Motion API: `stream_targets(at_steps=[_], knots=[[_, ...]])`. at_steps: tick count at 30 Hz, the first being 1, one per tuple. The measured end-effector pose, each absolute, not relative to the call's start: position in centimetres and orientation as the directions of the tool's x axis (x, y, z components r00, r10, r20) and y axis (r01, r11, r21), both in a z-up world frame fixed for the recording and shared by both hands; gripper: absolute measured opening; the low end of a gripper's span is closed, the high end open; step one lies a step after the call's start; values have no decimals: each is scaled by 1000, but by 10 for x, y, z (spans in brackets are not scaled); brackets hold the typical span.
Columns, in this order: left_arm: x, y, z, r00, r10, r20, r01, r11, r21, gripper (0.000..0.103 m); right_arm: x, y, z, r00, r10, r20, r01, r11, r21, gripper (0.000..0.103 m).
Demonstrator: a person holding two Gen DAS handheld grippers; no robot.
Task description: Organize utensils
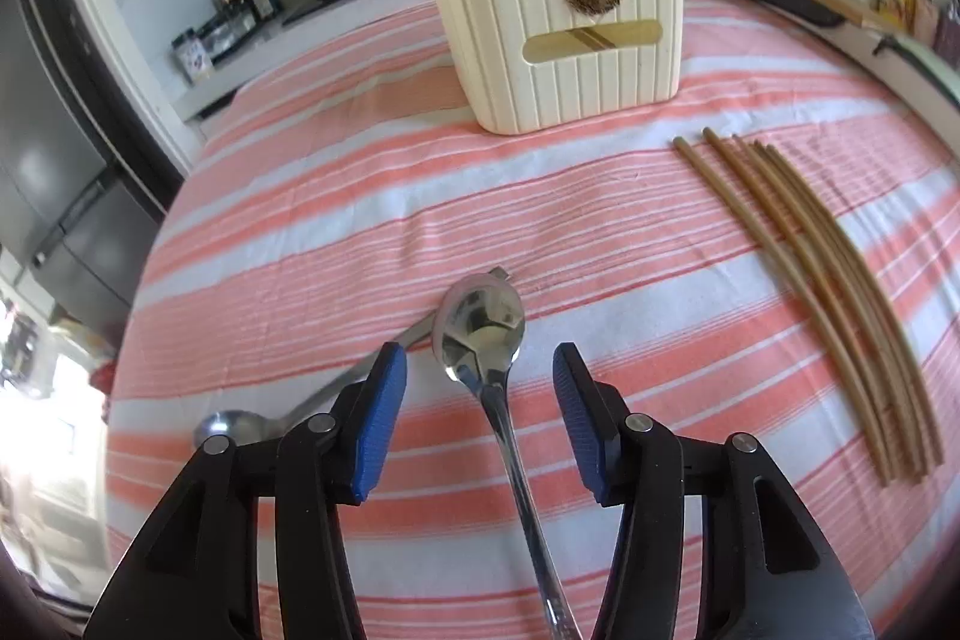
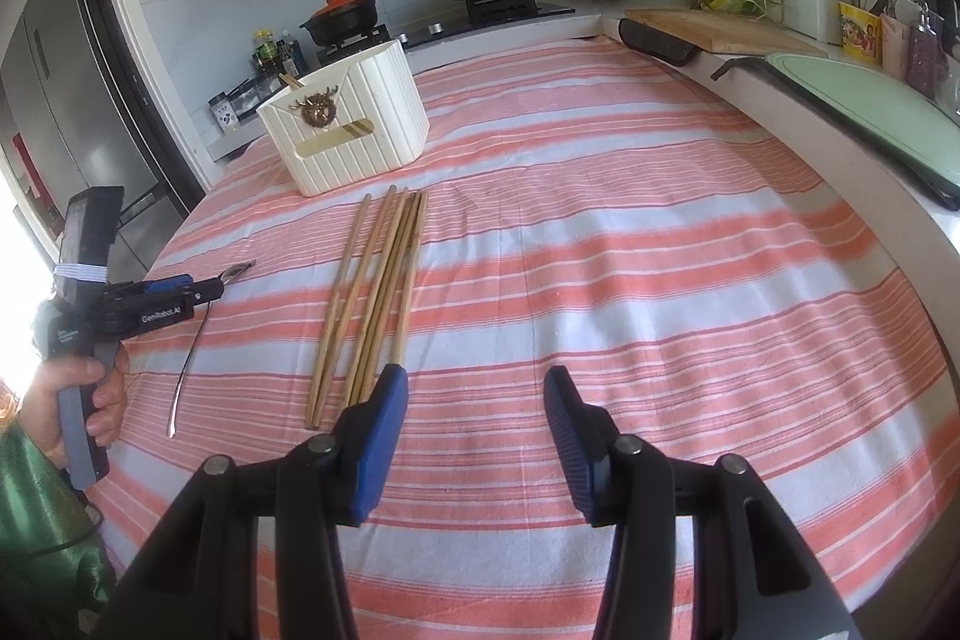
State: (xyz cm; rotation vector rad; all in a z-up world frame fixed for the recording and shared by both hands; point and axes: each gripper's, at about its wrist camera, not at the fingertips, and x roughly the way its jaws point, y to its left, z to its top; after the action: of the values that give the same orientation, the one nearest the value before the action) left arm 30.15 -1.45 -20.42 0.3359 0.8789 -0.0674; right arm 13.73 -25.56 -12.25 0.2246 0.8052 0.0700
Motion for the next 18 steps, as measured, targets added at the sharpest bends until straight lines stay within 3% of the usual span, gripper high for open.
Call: stream_targets(at_steps=[2, 3, 4, 7, 18], knots=[[307, -19, -214, 633, 136, -762, 201, 922, 332, 48, 137, -254, -121, 694, 152, -703, 16, 974, 227, 48], [309, -15, -216, 622, 138, -771, 197, 925, 325, 36, 136, -253, -120, 697, 154, -700, 14, 974, 228, 48], [311, -8, -216, 603, 114, -790, 194, 939, 283, 32, 135, -254, -119, 701, 153, -696, 14, 973, 228, 48], [312, 21, -209, 569, 28, -822, 152, 979, 139, 32, 133, -257, -116, 709, 147, -690, 24, 972, 232, 48], [300, 76, -199, 567, -15, -824, 54, 998, 19, 32, 136, -262, -122, 699, 147, -700, 34, 971, 237, 48]])
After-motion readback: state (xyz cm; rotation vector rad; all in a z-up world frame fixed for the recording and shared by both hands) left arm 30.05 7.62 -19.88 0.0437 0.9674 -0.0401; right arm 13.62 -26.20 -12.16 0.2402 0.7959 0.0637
